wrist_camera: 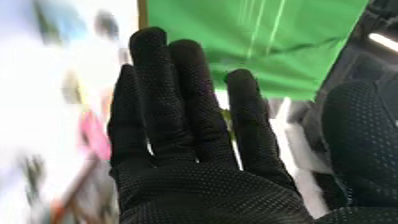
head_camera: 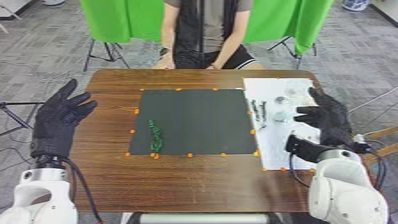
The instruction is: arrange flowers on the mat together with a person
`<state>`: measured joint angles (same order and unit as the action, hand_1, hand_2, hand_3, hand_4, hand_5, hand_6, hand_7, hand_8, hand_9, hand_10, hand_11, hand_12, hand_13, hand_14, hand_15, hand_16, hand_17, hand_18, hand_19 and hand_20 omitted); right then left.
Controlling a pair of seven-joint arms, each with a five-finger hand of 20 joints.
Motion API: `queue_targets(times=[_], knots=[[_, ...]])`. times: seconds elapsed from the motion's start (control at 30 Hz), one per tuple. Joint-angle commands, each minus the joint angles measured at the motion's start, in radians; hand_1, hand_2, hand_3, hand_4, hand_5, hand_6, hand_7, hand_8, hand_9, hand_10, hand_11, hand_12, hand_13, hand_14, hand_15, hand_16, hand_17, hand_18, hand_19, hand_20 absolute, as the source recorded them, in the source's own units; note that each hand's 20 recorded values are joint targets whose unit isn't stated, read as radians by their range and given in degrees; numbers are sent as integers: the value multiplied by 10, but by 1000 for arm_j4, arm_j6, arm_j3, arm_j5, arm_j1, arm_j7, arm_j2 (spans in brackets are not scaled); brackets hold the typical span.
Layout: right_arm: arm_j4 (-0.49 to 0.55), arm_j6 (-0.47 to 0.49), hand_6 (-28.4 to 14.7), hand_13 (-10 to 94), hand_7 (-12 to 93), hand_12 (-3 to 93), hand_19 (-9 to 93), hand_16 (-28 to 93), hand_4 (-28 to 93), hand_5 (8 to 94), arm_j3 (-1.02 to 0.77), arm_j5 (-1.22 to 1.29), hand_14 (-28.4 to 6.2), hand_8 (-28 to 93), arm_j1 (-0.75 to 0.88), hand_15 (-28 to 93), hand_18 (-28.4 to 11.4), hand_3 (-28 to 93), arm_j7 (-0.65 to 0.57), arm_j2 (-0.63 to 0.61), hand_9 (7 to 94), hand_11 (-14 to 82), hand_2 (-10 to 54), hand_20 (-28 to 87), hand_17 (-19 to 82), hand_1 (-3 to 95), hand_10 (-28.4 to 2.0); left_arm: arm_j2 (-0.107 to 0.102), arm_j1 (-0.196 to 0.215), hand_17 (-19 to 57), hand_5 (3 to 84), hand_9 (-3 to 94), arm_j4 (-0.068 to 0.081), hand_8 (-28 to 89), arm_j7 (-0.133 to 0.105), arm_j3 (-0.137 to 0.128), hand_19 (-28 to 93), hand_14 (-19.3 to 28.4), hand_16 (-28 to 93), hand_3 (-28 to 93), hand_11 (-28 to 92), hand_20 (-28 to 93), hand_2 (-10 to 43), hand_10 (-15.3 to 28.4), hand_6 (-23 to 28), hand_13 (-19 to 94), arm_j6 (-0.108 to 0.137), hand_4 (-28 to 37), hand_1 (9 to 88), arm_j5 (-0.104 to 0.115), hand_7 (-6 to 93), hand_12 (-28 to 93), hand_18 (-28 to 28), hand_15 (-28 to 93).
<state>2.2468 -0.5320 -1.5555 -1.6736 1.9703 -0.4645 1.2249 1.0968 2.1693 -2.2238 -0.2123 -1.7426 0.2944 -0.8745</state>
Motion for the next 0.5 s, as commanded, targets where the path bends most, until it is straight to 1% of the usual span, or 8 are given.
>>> queue_targets(times=[0.03, 0.17, 0.23, 0.27, 0.3, 0.33, 0.37, 0.5], knots=[[-1, -89, -12, 568, 155, 168, 614, 106, -244, 452, 38, -416, -155, -134, -32, 571, -218, 716, -334, -86, 624, 330, 69, 206, 164, 206, -169, -1, 8, -30, 362, 368, -10, -61, 4, -10, 604, 270, -66, 749, 227, 165, 71, 201, 83, 295, 4, -264, 223, 0, 53, 121, 284, 495], [-13, -24, -18, 590, 156, 169, 633, 105, -236, 467, 42, -618, -152, -136, -23, 585, -221, 697, -492, -118, 640, 345, 58, 197, 179, 229, -168, 0, 8, -30, 362, 369, -12, -61, 5, -14, 604, 270, -66, 750, 229, 165, 71, 200, 84, 295, 3, -263, 223, -1, 53, 121, 284, 496], [-15, 9, -20, 597, 156, 170, 637, 105, -230, 470, 34, -682, -151, -136, -12, 589, -221, 695, -536, -121, 647, 349, 47, 193, 183, 236, -169, 1, 9, -30, 363, 369, -13, -61, 4, -16, 604, 270, -67, 750, 229, 166, 71, 199, 84, 295, 0, -263, 223, -2, 53, 120, 284, 496], [-17, 29, -21, 599, 155, 170, 640, 105, -228, 471, 34, -712, -151, -136, -9, 591, -222, 694, -555, -125, 649, 350, 44, 191, 185, 238, -168, -1, 14, -30, 363, 369, -16, -61, -2, -18, 604, 270, -67, 750, 229, 166, 71, 199, 84, 295, 5, -263, 223, 0, 54, 120, 284, 495], [-21, 55, -21, 601, 154, 170, 642, 106, -227, 471, 36, -758, -151, -136, -4, 591, -223, 693, -584, -134, 650, 351, 42, 188, 186, 238, -168, 2, 14, -30, 363, 368, -17, -61, 3, -21, 604, 270, -67, 750, 230, 166, 71, 200, 84, 295, 3, -263, 224, -3, 54, 120, 284, 495], [-30, 73, -22, 603, 153, 170, 644, 106, -225, 471, 39, -807, -150, -136, -2, 592, -223, 692, -612, -143, 651, 352, 41, 185, 186, 239, -168, 0, 14, -30, 363, 368, -18, -61, 0, -21, 604, 270, -67, 749, 229, 166, 71, 199, 84, 295, 6, -263, 224, -1, 54, 120, 284, 495], [-35, 94, -23, 603, 151, 170, 645, 106, -224, 470, 36, -839, -149, -135, 5, 592, -223, 690, -637, -147, 651, 352, 40, 183, 186, 241, -168, 3, 12, -30, 363, 368, -17, -61, 3, -23, 604, 271, -67, 749, 229, 166, 71, 200, 84, 295, 2, -263, 224, -3, 54, 120, 284, 496], [-34, 175, -21, 599, 149, 169, 642, 104, -219, 467, -2, -832, -151, -132, 53, 583, -229, 687, -655, -147, 648, 345, 31, 172, 178, 245, -167, -1, 9, -30, 362, 369, -18, -62, -5, -24, 604, 271, -67, 749, 231, 167, 72, 201, 84, 295, 0, -263, 224, 2, 54, 120, 284, 496]])
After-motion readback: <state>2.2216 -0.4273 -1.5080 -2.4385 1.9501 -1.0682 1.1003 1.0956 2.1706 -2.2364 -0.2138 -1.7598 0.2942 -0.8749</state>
